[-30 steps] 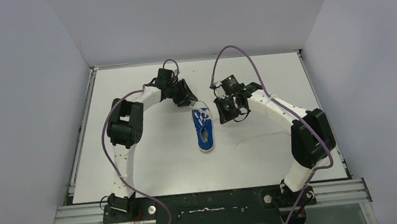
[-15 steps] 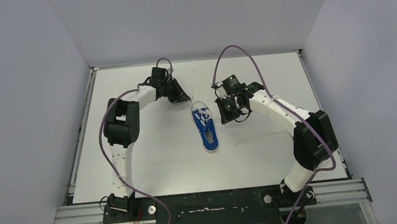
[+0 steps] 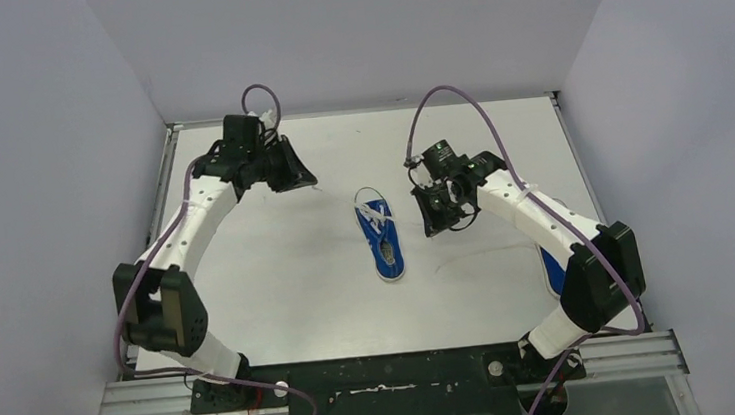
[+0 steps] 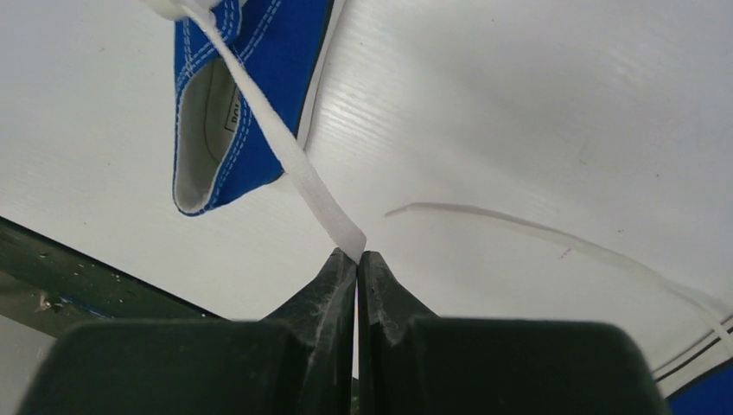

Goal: Tie the shoes
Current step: Tie the shoelace on the shoe.

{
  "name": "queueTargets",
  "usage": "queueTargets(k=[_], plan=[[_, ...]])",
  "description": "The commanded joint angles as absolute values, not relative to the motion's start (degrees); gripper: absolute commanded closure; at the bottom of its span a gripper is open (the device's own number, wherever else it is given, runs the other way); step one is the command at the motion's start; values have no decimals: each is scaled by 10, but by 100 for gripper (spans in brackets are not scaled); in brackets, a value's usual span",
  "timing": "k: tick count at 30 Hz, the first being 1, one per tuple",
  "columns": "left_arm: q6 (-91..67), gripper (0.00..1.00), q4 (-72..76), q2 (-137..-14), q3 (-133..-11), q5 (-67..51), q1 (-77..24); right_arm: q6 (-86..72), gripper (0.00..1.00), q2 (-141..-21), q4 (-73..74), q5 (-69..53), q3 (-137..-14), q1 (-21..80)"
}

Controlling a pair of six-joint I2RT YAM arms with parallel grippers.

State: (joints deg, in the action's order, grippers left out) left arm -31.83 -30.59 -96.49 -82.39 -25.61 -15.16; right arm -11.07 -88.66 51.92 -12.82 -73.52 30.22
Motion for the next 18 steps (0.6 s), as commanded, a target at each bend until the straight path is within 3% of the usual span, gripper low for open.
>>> queueTargets(k=[1,12,18], plan=[[-293,100,-375,-852,-750,-205,-148,-137,100,-870,556,-73,-736,292],[-346,100,-335,-817,-643,-209,-141,-269,100,-907,517,251,-756,160],[-377,100,-360,-805,-552,-150,-93,-266,100,-956,431,214,-735,109]])
